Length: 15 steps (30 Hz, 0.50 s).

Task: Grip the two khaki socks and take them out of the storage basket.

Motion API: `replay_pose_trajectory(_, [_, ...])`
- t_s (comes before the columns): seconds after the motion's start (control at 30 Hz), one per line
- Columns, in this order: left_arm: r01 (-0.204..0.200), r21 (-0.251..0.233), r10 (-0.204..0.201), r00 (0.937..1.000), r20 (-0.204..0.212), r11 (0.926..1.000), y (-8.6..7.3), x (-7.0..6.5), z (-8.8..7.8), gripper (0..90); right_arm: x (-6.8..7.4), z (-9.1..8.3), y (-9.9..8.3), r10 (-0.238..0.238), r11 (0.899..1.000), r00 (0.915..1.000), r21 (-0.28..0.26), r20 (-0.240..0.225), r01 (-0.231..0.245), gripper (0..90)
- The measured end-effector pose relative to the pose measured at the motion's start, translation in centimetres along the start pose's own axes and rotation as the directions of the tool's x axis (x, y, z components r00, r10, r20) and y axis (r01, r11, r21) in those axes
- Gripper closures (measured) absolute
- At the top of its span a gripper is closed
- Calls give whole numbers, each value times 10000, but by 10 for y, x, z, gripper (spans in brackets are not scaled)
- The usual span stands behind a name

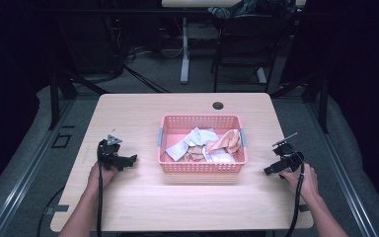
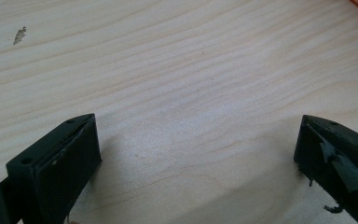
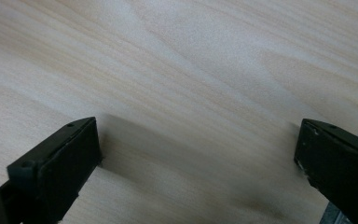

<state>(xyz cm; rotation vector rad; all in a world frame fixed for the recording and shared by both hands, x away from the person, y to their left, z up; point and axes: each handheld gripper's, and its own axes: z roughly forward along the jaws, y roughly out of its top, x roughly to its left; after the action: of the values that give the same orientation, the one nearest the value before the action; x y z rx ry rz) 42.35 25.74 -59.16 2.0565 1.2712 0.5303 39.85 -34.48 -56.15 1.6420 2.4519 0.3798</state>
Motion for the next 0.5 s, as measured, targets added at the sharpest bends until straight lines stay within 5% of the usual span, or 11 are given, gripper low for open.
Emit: replay_pose_trajectory(0.5, [5,-4,-5,10000,2,10000,0,0,0,0,0,-3,0,-174,9998,9998,-20,18,174,46])
